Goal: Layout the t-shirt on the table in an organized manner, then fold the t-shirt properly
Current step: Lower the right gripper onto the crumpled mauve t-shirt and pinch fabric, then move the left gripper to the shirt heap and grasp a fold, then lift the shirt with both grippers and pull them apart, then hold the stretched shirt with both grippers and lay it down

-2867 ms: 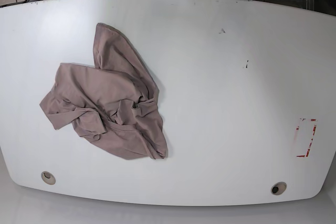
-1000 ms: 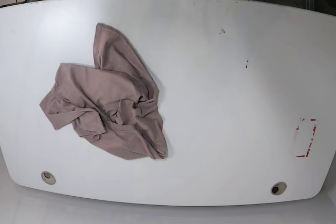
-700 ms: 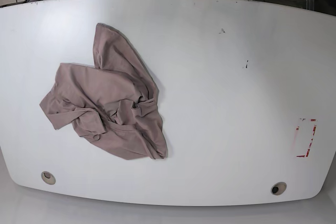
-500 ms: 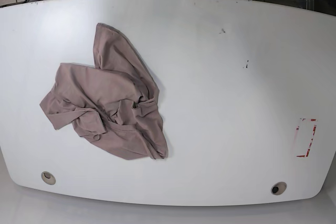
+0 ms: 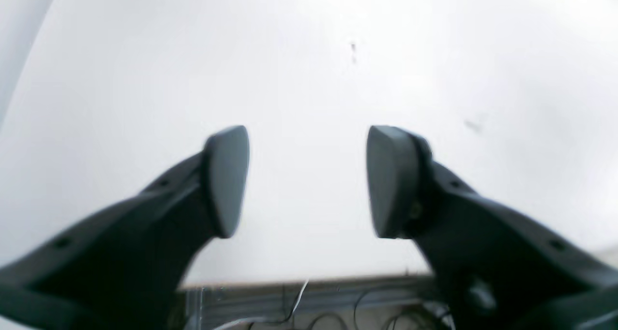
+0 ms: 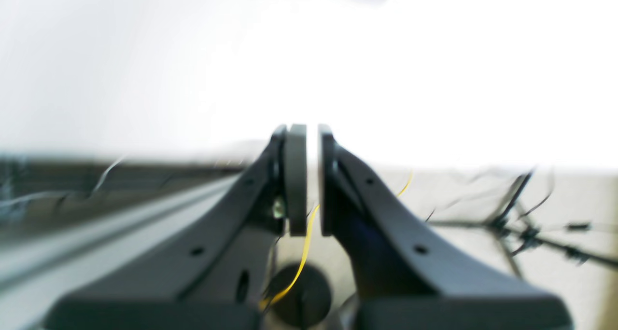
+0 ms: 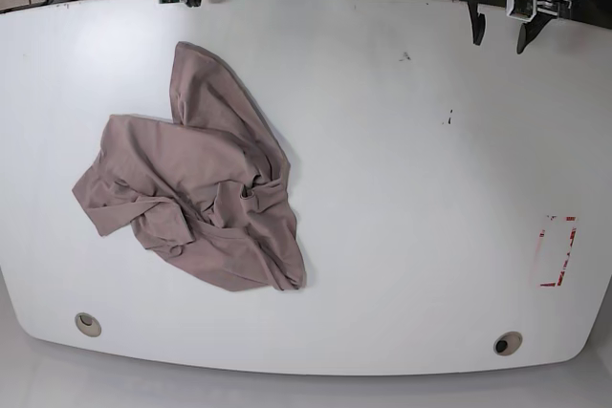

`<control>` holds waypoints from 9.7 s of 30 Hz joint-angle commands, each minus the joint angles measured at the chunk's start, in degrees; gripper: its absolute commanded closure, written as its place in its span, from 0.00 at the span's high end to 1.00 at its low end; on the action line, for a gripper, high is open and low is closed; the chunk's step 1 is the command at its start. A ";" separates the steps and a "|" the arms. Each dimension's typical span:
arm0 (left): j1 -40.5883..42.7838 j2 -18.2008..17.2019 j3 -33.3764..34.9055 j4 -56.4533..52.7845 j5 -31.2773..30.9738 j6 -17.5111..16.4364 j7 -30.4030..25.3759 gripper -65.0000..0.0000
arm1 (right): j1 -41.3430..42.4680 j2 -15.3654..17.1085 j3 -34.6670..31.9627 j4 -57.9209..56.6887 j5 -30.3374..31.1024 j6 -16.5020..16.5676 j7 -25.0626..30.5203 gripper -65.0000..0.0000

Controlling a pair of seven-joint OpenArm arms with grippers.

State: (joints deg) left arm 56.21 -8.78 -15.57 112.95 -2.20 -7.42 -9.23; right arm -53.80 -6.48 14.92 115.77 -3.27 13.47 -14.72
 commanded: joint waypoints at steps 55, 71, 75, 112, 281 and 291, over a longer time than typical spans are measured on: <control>-15.19 1.70 1.29 0.68 0.04 0.43 -0.04 0.79 | 65.80 16.46 -3.80 -36.42 -0.12 3.36 -16.80 0.59; -15.02 1.52 1.29 0.68 0.04 0.43 -0.04 0.79 | 68.61 17.87 -3.80 -44.95 0.32 3.36 -10.73 0.58; -15.02 1.52 1.29 0.68 0.04 0.43 -0.04 0.79 | 70.72 17.78 -3.53 -45.92 0.32 3.36 -10.73 0.58; -25.92 -1.82 24.67 0.50 -0.22 0.34 16.58 0.79 | 71.78 20.77 -1.77 -34.58 0.32 3.36 -17.06 0.00; -65.39 -7.80 -2.67 -7.14 -16.22 -24.27 80.05 0.00 | 62.11 19.10 10.45 -11.28 7.36 3.45 -26.29 0.00; -56.07 -8.50 -2.67 -6.09 -16.05 -25.59 79.96 0.00 | 52.88 18.57 11.59 -9.61 8.94 3.45 -26.11 0.00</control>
State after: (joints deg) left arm 0.19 -15.64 -17.65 105.43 -19.51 -32.99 71.11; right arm -0.84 10.96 25.89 103.79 6.33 18.13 -42.63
